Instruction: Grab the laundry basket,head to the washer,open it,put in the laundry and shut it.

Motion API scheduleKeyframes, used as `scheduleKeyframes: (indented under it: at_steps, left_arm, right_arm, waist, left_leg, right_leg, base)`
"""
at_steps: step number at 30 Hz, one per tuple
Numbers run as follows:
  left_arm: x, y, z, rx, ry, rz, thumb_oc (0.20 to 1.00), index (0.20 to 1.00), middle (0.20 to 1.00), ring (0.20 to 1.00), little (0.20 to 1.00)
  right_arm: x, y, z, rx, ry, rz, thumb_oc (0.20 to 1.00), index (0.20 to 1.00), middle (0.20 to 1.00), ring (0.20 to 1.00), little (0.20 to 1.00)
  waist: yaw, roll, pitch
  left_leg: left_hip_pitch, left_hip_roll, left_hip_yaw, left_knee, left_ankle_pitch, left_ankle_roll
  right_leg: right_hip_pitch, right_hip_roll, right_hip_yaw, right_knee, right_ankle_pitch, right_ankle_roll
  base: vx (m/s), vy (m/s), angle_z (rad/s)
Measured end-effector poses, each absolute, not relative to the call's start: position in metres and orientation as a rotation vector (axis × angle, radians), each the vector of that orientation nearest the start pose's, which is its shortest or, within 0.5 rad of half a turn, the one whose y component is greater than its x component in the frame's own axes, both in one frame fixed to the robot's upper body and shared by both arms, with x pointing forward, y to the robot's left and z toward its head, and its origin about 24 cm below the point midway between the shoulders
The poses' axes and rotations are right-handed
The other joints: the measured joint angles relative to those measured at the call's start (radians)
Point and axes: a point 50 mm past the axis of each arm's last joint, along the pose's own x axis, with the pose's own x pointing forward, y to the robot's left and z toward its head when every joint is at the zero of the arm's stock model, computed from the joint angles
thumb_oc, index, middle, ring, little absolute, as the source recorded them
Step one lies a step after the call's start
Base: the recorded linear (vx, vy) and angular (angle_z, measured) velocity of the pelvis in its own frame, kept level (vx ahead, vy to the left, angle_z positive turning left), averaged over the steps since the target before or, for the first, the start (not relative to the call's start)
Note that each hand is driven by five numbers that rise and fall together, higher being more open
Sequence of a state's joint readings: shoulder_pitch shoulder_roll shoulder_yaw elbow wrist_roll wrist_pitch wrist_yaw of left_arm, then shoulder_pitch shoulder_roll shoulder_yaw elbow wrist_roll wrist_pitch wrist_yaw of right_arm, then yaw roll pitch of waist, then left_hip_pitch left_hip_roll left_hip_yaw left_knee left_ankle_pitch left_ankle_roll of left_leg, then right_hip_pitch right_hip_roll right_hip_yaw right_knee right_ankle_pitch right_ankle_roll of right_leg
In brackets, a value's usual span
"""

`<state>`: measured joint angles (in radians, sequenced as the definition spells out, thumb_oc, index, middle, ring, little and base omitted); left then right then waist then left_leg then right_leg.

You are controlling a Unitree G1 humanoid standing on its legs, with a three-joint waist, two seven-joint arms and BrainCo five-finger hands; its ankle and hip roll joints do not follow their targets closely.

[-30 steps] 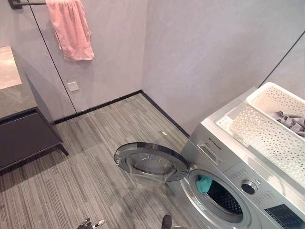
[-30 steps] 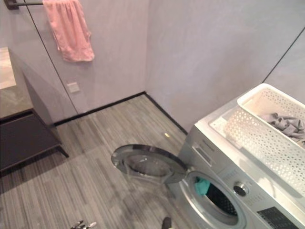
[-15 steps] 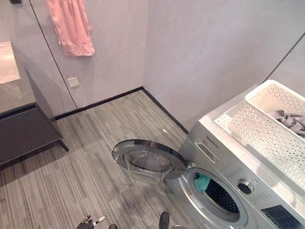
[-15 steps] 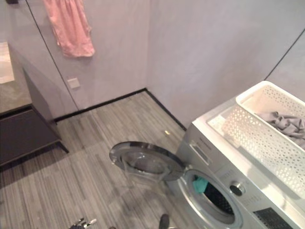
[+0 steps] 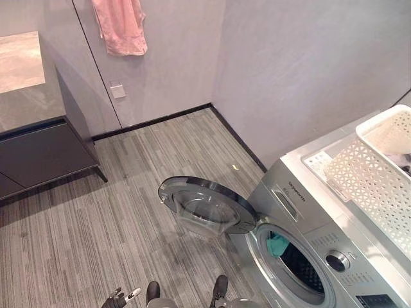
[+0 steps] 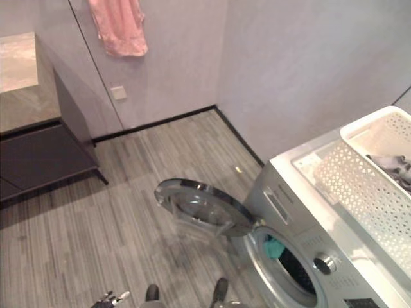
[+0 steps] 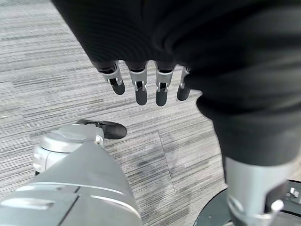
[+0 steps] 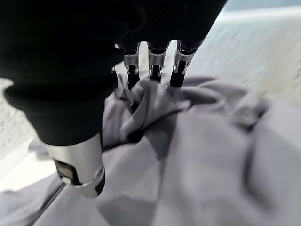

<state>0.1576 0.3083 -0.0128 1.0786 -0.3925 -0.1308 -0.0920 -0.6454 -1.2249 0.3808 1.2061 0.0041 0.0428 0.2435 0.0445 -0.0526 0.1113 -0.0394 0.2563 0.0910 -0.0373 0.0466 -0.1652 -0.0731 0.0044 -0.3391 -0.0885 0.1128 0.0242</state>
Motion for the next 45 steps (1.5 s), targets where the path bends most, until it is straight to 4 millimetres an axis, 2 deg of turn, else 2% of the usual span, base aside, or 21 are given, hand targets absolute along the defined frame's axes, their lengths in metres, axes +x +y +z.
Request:
scheduleKeyframes:
  at_steps: [1,3,4,5,7,8,10,13,20,27,30,32,33,37,38,40,41,42,45]
  left_arm:
    - [0.068,0.269,-0.147,-0.084,1.032,0.324,1.0,1.0,1.0,1.0,1.0]
    - [0.07,0.271,-0.146,-0.081,1.024,0.326,1.0,1.0,1.0,1.0,1.0]
    - [0.072,0.273,-0.144,-0.076,1.016,0.326,1.0,1.0,1.0,1.0,1.0]
    - [0.073,0.273,-0.144,-0.074,1.014,0.324,1.0,1.0,1.0,1.0,1.0]
    - [0.079,0.271,-0.142,-0.077,0.991,0.31,1.0,1.0,1.0,1.0,1.0]
    - [0.083,0.27,-0.141,-0.076,0.976,0.301,1.0,1.0,1.0,1.0,1.0]
    - [0.087,0.269,-0.14,-0.074,0.963,0.293,1.0,1.0,1.0,1.0,1.0]
    - [0.091,0.274,-0.136,-0.058,0.942,0.288,1.0,1.0,1.0,1.0,1.0]
    - [0.089,0.283,-0.134,-0.037,0.948,0.299,1.0,1.0,1.0,1.0,1.0]
    - [0.091,0.282,-0.133,-0.037,0.941,0.296,1.0,1.0,1.0,1.0,1.0]
    - [0.093,0.275,-0.134,-0.053,0.931,0.287,1.0,1.0,1.0,1.0,1.0]
    - [0.094,0.269,-0.136,-0.071,0.929,0.281,1.0,1.0,1.0,1.0,1.0]
    - [0.096,0.266,-0.136,-0.078,0.923,0.278,1.0,1.0,1.0,1.0,1.0]
    - [0.097,0.257,-0.139,-0.102,0.923,0.272,1.0,1.0,1.0,1.0,1.0]
    - [0.097,0.26,-0.138,-0.104,0.918,0.293,1.0,1.0,1.0,1.0,1.0]
    - [0.094,0.26,-0.14,-0.105,0.935,0.298,1.0,1.0,1.0,1.0,1.0]
    - [0.091,0.261,-0.141,-0.106,0.943,0.305,1.0,1.0,1.0,1.0,1.0]
    - [0.089,0.262,-0.141,-0.105,0.946,0.314,1.0,1.0,1.0,1.0,1.0]
    - [0.088,0.266,-0.141,-0.096,0.951,0.346,1.0,1.0,1.0,1.0,1.0]
  right_arm:
    - [0.232,-0.482,0.159,-1.006,0.786,-0.465,0.896,0.896,0.896,0.896,0.896]
    - [0.226,-0.478,0.132,-0.998,0.841,-0.42,0.821,0.821,0.821,0.821,0.821]
    - [0.224,-0.478,0.129,-0.992,0.862,-0.399,0.573,0.573,0.573,0.573,0.573]
    - [0.221,-0.478,0.12,-0.991,0.892,-0.394,0.533,0.533,0.533,0.533,0.533]
    - [0.21,-0.481,0.107,-0.961,0.936,-0.405,0.341,0.341,0.341,0.341,0.341]
    - [0.2,-0.485,0.103,-0.941,0.965,-0.429,0.2,0.2,0.2,0.2,0.2]
    - [0.184,-0.493,0.098,-0.921,1.04,-0.465,0.2,0.2,0.2,0.2,0.2]
    - [0.173,-0.497,0.096,-0.903,1.073,-0.467,0.2,0.2,0.2,0.2,0.2]
    - [0.166,-0.501,0.098,-0.852,1.075,-0.515,0.2,0.2,0.2,0.2,0.2]
    - [0.166,-0.51,0.12,-0.815,0.975,-0.654,0.2,0.2,0.2,0.2,0.2]
    - [0.174,-0.512,0.137,-0.784,0.87,-0.735,0.2,0.2,0.2,0.2,0.2]
    - [0.189,-0.509,0.154,-0.782,0.757,-0.768,0.2,0.2,0.2,0.2,0.2]
    - [0.192,-0.51,0.162,-0.766,0.722,-0.788,0.2,0.2,0.2,0.2,0.2]
    - [0.21,-0.508,0.23,-0.782,0.47,-0.887,0.2,0.2,0.2,0.2,0.2]
    - [0.215,-0.504,0.254,-0.82,0.36,-0.919,0.2,0.2,0.2,0.2,0.2]
    - [0.22,-0.499,0.277,-0.891,0.297,-0.945,0.2,0.2,0.2,0.2,0.2]
    - [0.221,-0.494,0.291,-0.982,0.249,-0.959,0.2,0.2,0.2,0.2,0.2]
    - [0.223,-0.49,0.297,-1.03,0.219,-0.964,0.2,0.2,0.2,0.2,0.2]
    - [0.215,-0.484,0.333,-1.212,0.145,-1.058,0.2,0.2,0.2,0.2,0.2]
  waist:
    - [0.0,0.001,0.003]
    - [0.0,-0.01,0.01]
    - [0.003,-0.027,0.012]
    - [0.004,-0.027,0.022]
    - [0.005,-0.039,0.02]
    - [0.007,-0.041,0.021]
    - [0.016,-0.04,0.022]
    - [0.022,-0.038,0.022]
    - [0.018,-0.034,0.024]
    - [0.02,0.0,0.027]
    - [0.017,0.015,0.017]
    - [0.004,0.041,0.002]
    - [-0.002,0.04,-0.001]
    - [-0.01,0.064,-0.012]
    - [-0.007,0.057,-0.009]
    - [-0.009,0.05,-0.006]
    - [-0.01,0.047,-0.004]
    - [-0.009,0.039,-0.004]
    - [-0.003,0.022,0.002]
  left_leg:
    - [0.0,0.0,0.0,0.001,0.0,0.0]
    - [0.0,0.006,0.0,0.001,0.0,0.0]
    - [0.0,0.011,-0.001,0.0,0.0,-0.001]
    - [-0.003,0.013,-0.001,-0.001,0.0,-0.002]
    - [-0.025,0.018,-0.009,-0.001,-0.002,0.003]
    - [-0.032,0.015,-0.019,-0.001,-0.002,0.003]
    - [-0.034,0.014,-0.027,-0.002,-0.002,0.004]
    - [-0.056,0.014,-0.039,-0.002,-0.002,0.004]
    - [-0.053,-0.002,-0.046,-0.001,0.001,0.007]
    - [-0.014,-0.009,-0.045,-0.01,-0.002,0.011]
    - [0.006,-0.011,-0.04,-0.014,-0.002,0.011]
    - [0.021,-0.011,-0.032,-0.017,-0.002,0.01]
    - [0.023,-0.009,-0.032,-0.019,-0.001,0.007]
    - [0.028,-0.014,-0.026,-0.016,0.004,0.001]
    - [0.041,-0.01,-0.026,-0.019,0.006,-0.004]
    - [0.052,-0.01,-0.026,-0.019,0.006,-0.004]
    - [0.055,-0.011,-0.027,-0.017,0.006,-0.004]
    - [0.056,-0.01,-0.028,-0.017,0.006,-0.003]
    - [0.056,-0.013,-0.03,-0.017,0.003,0.0]
  right_leg:
    - [0.0,0.002,0.0,0.001,-0.001,-0.001]
    - [0.002,0.007,0.0,0.001,-0.004,-0.003]
    - [0.001,0.011,0.0,0.001,-0.006,-0.006]
    - [-0.001,0.016,0.0,0.002,-0.007,-0.007]
    - [-0.013,0.02,-0.003,0.002,-0.007,-0.008]
    - [-0.015,0.022,-0.006,0.002,-0.007,-0.008]
    - [-0.014,0.022,-0.012,0.002,-0.01,-0.011]
    - [-0.029,0.02,-0.022,0.002,-0.01,-0.011]
    - [-0.027,0.005,-0.024,0.001,-0.009,-0.009]
    - [0.01,-0.008,-0.024,-0.006,-0.009,-0.005]
    - [0.027,-0.011,-0.022,-0.001,-0.008,-0.004]
    - [0.037,-0.009,-0.018,0.001,-0.008,-0.002]
    - [0.039,-0.011,-0.018,-0.006,-0.009,-0.002]
    - [0.041,-0.014,-0.013,0.001,-0.003,-0.001]
    - [0.049,-0.011,-0.015,0.0,-0.003,-0.001]
    - [0.06,-0.011,-0.015,-0.002,-0.003,0.0]
    - [0.068,-0.011,-0.014,0.002,-0.004,0.0]
    - [0.07,-0.011,-0.015,-0.003,-0.006,0.001]
    - [0.075,-0.016,-0.021,-0.006,-0.004,0.003]
  base:
    - [0.04,-0.095,0.04]
    - [0.01,-0.058,0.0]
    - [0.0,-0.049,-0.01]
    - [0.0,-0.065,0.03]
    - [-0.01,-0.039,0.09]
    - [-0.02,-0.032,0.16]
    - [-0.02,-0.02,0.13]
    - [-0.01,0.005,0.09]
    - [0.0,0.004,0.02]
    - [0.01,0.037,0.0]
    - [0.01,0.055,-0.03]
    - [-0.01,0.084,-0.06]
    - [-0.02,0.115,-0.06]
    - [-0.01,0.053,-0.04]
    - [-0.01,0.086,-0.02]
    - [-0.01,0.061,0.01]
    - [-0.01,0.048,0.02]
    - [-0.01,0.087,0.04]
    - [0.0,0.075,0.07]
